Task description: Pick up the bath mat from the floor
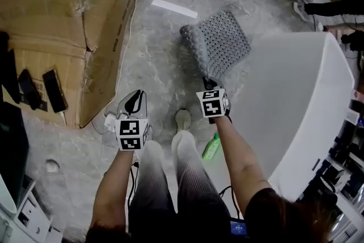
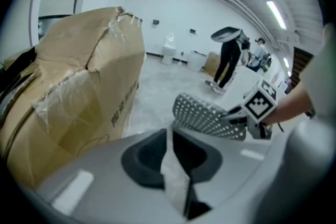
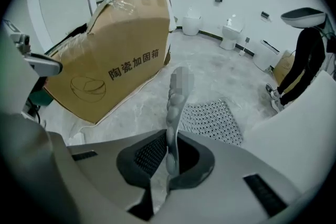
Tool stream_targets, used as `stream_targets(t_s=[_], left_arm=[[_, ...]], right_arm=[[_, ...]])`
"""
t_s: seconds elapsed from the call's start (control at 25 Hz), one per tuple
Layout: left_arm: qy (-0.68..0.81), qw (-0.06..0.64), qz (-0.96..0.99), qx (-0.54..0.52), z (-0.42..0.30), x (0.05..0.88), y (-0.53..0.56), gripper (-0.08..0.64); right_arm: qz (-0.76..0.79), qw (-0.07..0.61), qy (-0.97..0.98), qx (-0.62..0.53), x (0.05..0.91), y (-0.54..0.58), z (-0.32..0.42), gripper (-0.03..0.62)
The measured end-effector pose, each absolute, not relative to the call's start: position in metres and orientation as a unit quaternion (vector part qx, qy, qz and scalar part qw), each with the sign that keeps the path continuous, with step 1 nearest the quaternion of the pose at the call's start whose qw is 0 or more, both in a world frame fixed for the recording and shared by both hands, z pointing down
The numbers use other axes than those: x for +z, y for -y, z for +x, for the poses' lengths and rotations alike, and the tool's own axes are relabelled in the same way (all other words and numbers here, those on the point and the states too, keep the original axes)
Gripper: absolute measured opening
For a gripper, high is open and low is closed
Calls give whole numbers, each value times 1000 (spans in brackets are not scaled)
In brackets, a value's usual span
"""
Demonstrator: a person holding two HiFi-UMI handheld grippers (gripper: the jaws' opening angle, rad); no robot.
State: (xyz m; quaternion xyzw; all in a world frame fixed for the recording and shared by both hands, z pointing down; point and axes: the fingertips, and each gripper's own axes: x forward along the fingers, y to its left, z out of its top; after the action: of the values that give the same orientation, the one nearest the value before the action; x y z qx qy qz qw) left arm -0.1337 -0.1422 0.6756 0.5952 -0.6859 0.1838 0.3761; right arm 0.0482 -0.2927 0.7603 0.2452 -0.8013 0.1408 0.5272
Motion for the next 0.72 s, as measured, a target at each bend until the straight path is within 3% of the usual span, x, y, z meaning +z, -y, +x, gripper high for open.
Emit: stream_targets(t_s=[0.72], left_arm=[[697, 378, 594, 138, -99, 538, 119, 40]], right_arm=[[224, 430, 847, 218, 589, 282, 49, 11]])
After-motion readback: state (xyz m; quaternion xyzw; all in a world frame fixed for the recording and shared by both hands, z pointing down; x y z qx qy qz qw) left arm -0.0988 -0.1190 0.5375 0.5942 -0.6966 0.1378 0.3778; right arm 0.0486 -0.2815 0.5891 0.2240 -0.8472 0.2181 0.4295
